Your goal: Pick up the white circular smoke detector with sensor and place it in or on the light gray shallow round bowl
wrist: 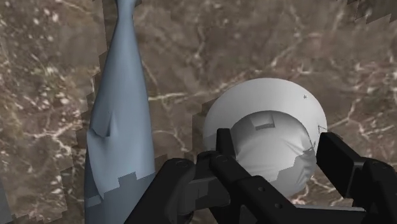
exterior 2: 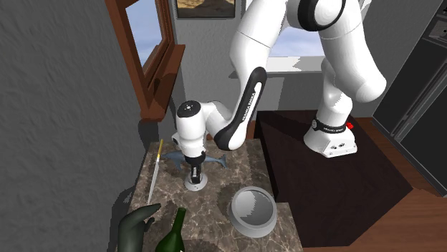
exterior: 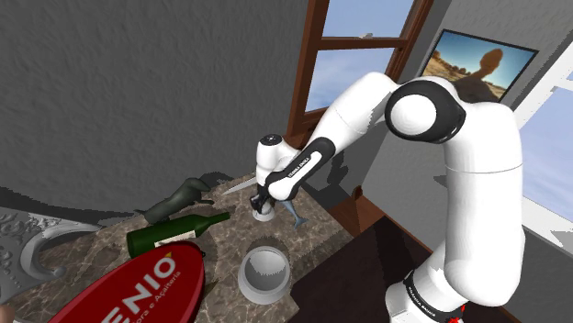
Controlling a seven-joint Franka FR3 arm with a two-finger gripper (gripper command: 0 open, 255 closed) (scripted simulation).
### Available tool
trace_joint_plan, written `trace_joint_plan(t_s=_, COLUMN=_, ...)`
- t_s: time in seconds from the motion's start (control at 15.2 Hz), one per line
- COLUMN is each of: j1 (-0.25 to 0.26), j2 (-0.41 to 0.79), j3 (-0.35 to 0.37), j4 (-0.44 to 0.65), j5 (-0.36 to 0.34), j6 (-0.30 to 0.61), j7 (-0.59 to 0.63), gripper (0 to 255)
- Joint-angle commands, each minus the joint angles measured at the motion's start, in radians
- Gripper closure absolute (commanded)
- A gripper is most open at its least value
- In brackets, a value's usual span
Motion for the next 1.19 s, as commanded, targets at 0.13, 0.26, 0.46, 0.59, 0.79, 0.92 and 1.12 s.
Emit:
trace_joint_plan(t_s=0.13, j1=-0.01, j2=-0.044, j3=0.014, j4=-0.013, j5=0.014, j6=-0.032, j7=-0.012, gripper=255)
trace_joint_plan(t_s=0.26, j1=-0.016, j2=-0.069, j3=0.022, j4=-0.018, j5=0.023, j6=-0.05, j7=-0.019, gripper=255)
trace_joint_plan(t_s=0.46, j1=-0.024, j2=-0.104, j3=0.033, j4=-0.025, j5=0.037, j6=-0.079, j7=-0.031, gripper=255)
trace_joint_plan(t_s=0.59, j1=-0.029, j2=-0.128, j3=0.04, j4=-0.028, j5=0.046, j6=-0.098, j7=-0.038, gripper=255)
trace_joint_plan(t_s=0.79, j1=-0.036, j2=-0.162, j3=0.05, j4=-0.032, j5=0.061, j6=-0.128, j7=-0.05, gripper=255)
trace_joint_plan(t_s=0.92, j1=-0.041, j2=-0.184, j3=0.056, j4=-0.033, j5=0.071, j6=-0.149, j7=-0.058, gripper=255)
trace_joint_plan(t_s=1.12, j1=-0.047, j2=-0.217, j3=0.064, j4=-0.033, j5=0.085, j6=-0.18, j7=-0.069, gripper=255)
